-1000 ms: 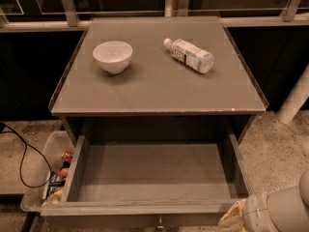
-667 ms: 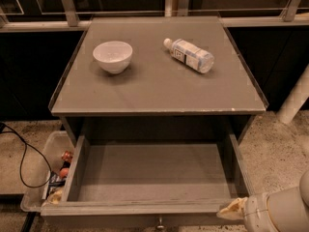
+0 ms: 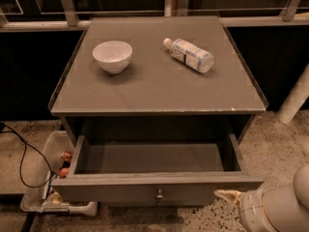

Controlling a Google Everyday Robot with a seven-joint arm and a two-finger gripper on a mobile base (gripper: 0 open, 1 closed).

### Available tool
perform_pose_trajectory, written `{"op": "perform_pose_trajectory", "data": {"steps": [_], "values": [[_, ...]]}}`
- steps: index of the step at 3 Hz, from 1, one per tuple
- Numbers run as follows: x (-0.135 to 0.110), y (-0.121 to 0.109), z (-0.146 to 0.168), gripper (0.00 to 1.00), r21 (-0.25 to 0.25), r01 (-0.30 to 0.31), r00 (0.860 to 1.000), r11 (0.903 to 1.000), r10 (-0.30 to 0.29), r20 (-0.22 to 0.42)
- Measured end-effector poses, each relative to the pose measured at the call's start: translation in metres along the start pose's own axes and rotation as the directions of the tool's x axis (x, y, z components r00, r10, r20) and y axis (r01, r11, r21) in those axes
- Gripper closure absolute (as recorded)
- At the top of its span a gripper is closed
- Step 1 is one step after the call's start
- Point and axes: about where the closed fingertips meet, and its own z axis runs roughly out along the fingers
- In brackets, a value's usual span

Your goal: Close top drawer

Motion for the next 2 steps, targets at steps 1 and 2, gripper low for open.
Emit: {"op": "perform_pose_trajectory", "data": {"steps": [1, 2], "values": [[-0.016, -0.038, 0.031, 0.42, -0.015, 0.032, 0.999, 0.9994, -0.032, 0.032], [-0.026, -0.071, 0.051, 0.65, -0.012, 0.046, 0.998, 0.9989, -0.046, 0.038]]}}
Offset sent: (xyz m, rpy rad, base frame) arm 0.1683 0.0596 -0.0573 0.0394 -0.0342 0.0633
